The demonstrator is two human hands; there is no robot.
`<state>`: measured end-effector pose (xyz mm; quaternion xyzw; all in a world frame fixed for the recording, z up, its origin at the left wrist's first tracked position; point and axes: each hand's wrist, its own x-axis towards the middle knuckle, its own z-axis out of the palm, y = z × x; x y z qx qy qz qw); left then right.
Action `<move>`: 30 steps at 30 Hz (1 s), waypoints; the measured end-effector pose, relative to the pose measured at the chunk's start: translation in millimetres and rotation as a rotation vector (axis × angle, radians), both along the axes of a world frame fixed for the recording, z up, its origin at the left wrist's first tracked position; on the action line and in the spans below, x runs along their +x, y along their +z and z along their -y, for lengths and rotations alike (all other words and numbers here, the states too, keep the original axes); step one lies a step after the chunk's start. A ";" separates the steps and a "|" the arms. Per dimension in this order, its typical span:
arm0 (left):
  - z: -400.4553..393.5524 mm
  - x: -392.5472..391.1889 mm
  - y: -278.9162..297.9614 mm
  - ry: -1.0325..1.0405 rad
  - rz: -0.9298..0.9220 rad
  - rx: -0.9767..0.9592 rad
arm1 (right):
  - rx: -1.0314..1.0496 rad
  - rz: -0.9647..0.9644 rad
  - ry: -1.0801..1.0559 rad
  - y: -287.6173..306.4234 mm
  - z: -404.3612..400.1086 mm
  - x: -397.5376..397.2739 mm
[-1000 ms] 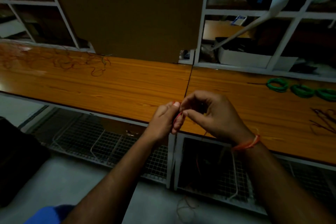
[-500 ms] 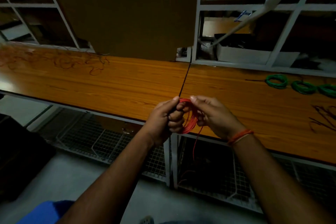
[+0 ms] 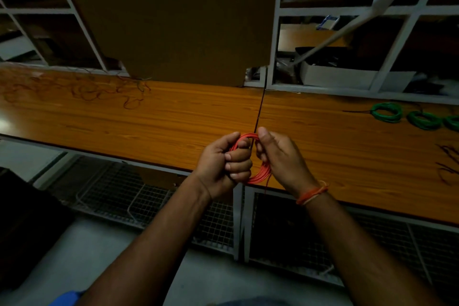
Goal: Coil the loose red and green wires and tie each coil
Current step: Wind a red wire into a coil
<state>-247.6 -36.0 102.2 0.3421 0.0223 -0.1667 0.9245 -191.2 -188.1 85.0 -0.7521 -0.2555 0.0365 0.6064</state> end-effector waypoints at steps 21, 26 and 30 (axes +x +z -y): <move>-27.3 12.7 -20.0 0.473 0.120 0.477 | -0.246 0.398 0.080 12.8 14.0 -23.4; -25.2 12.9 -29.3 0.389 0.230 0.884 | -0.214 0.282 0.164 39.3 -5.6 -21.4; -26.7 6.4 -25.7 0.315 0.319 0.907 | -0.188 0.348 0.131 50.3 -7.4 -10.7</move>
